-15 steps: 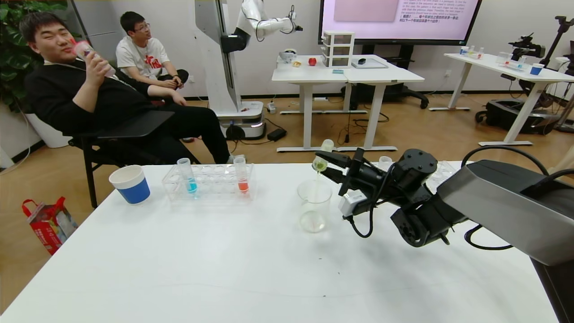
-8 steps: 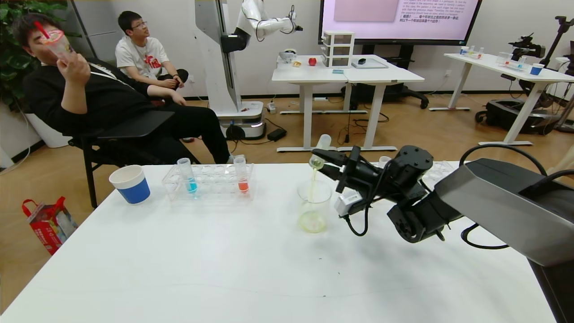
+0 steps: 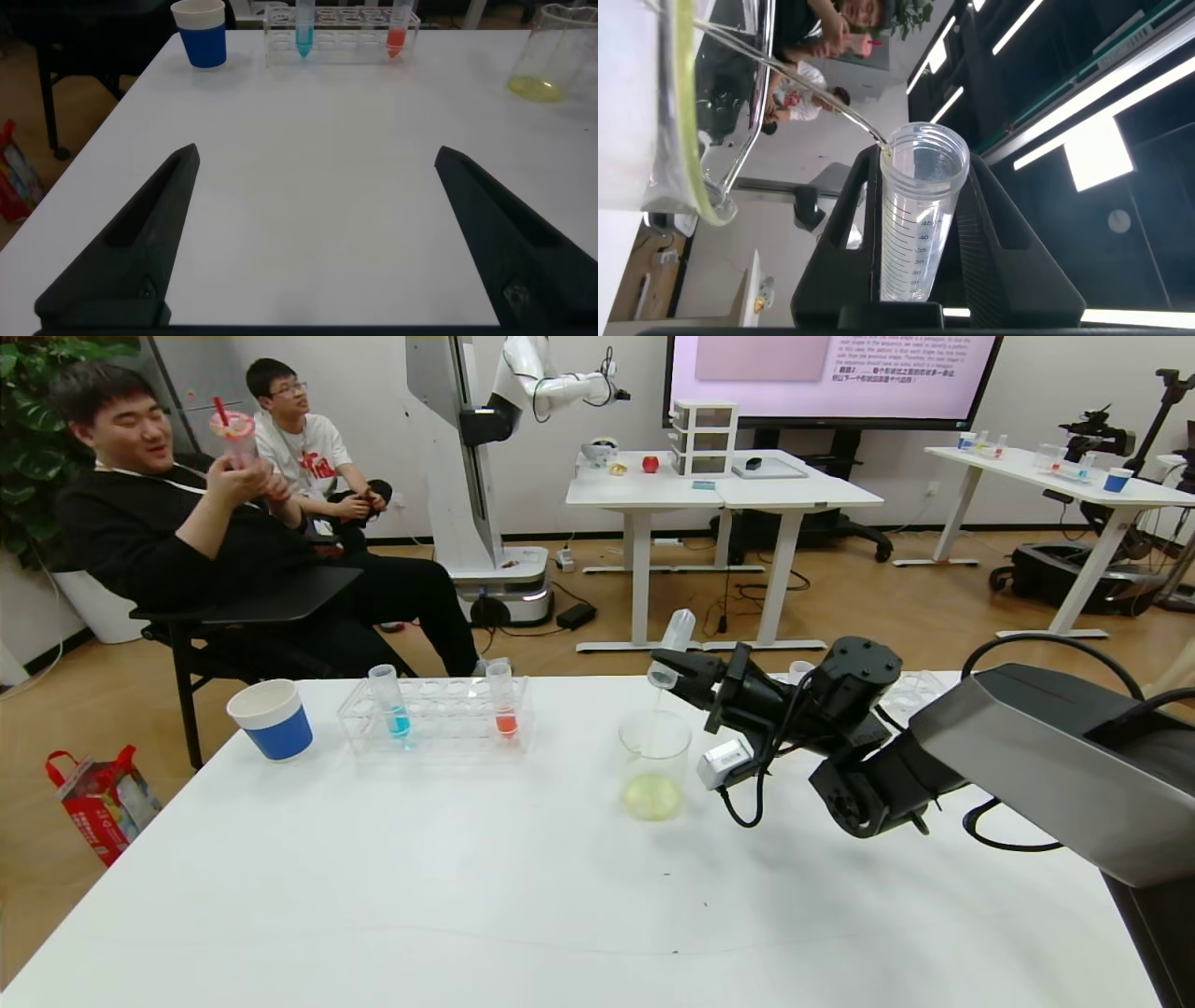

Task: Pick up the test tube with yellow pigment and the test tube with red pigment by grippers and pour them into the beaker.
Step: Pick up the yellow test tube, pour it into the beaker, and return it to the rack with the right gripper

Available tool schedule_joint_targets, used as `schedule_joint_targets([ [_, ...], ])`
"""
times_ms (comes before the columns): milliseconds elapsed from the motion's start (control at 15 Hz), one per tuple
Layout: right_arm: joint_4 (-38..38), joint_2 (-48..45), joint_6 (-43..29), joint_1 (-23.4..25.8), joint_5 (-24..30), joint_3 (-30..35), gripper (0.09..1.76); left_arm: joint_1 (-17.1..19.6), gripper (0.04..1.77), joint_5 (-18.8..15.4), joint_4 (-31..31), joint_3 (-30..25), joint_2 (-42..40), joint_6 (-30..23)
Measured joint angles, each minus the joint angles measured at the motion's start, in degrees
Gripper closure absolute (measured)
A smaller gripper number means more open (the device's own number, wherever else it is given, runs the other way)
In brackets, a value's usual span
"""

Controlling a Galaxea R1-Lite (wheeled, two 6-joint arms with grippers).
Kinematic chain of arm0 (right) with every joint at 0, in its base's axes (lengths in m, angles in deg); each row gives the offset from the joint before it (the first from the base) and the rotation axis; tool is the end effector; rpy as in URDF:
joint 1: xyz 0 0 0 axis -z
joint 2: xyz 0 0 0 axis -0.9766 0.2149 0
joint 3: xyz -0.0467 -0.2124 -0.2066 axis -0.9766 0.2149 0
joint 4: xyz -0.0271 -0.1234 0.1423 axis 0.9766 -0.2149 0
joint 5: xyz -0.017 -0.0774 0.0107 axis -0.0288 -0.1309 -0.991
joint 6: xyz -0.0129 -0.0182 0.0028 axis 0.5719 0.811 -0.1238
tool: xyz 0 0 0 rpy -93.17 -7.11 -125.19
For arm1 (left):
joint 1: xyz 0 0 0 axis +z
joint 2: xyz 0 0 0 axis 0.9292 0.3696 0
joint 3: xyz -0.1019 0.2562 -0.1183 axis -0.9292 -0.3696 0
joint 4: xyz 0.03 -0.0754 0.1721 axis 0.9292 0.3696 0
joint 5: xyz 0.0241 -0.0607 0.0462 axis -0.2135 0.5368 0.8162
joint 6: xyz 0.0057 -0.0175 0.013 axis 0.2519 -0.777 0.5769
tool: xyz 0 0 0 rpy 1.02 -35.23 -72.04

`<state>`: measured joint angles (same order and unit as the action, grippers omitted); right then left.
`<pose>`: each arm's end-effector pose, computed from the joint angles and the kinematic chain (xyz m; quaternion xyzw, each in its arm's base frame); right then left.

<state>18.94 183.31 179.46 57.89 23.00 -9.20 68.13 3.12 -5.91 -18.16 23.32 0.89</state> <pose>0.4284 0.1704 0.0933 -0.6393 -0.4927 0.2508 0.5345 -0.0227 0.0001 0.0752 -0.0021 0.0025 -0.0009 1.0000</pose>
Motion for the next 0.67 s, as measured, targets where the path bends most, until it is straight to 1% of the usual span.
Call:
schedule_joint_targets([
  [333, 0.2, 0.0, -0.8, -0.3, 0.0, 0.4, 1.36, 0.0, 0.06, 0.0, 0.0, 0.0, 0.0, 0.0],
  [400, 0.3, -0.1, -2.8, -0.7, 0.0, 0.5, 1.36, 0.0, 0.06, 0.0, 0.0, 0.0, 0.0, 0.0],
  [533, 1.4, -1.2, -9.1, -0.8, -0.4, 0.6, 1.36, 0.0, 0.06, 0.0, 0.0, 0.0, 0.0, 0.0],
  [667, 2.2, -3.1, -18.8, -0.1, -1.5, 0.7, 1.36, 0.0, 0.06, 0.0, 0.0, 0.0, 0.0, 0.0],
])
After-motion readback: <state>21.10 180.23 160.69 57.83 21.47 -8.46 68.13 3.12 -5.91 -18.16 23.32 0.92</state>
